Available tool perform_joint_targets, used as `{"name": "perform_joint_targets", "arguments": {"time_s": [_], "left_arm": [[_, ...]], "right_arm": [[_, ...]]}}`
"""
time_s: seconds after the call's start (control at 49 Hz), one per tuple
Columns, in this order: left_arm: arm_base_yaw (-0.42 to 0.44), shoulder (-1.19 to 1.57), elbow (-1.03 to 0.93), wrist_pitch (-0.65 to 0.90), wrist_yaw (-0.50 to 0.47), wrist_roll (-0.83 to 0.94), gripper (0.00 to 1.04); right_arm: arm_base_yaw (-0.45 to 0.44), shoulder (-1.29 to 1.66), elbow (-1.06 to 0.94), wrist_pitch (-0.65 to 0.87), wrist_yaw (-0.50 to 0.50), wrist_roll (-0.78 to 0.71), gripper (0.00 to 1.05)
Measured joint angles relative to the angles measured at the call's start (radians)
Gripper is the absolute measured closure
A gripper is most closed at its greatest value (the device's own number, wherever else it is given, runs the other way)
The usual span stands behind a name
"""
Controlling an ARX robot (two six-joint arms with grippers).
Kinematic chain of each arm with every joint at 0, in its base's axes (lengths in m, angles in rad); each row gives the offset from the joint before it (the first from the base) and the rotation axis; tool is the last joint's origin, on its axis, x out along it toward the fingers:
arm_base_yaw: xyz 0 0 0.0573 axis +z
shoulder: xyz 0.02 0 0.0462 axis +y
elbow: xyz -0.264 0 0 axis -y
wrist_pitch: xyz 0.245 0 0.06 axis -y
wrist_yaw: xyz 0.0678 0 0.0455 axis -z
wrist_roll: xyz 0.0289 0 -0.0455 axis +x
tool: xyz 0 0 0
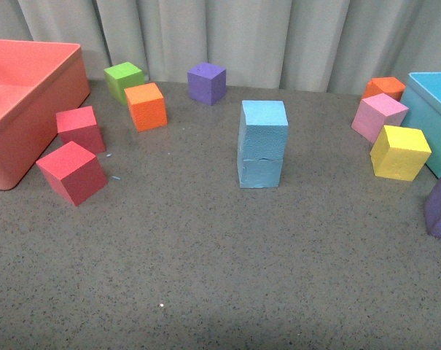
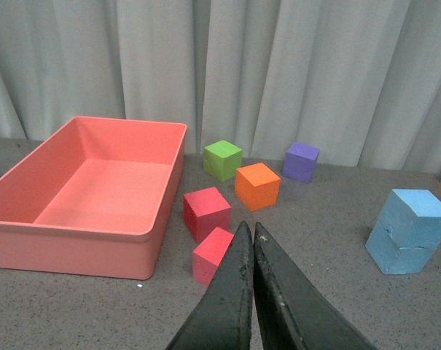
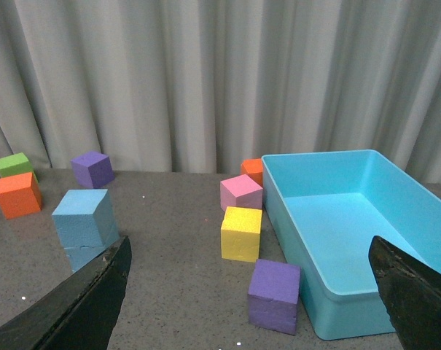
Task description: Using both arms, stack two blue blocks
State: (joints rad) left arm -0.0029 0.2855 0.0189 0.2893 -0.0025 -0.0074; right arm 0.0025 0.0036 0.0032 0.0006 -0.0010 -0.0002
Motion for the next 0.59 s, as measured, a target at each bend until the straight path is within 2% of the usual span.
{"name": "perform_joint_targets", "arguments": {"time_s": [0.449,0.592], "left_arm": [[0.0,-0.118,0.0,-0.118,0.0,0.0,1.01],[0.0,-0.28,0.0,-0.286,0.0,0.0,1.01]], "right_arm": [[0.0,0.0,0.0,0.0,0.0,0.0,0.1],[0.0,0.0,0.0,0.0,0.0,0.0,0.1]]}}
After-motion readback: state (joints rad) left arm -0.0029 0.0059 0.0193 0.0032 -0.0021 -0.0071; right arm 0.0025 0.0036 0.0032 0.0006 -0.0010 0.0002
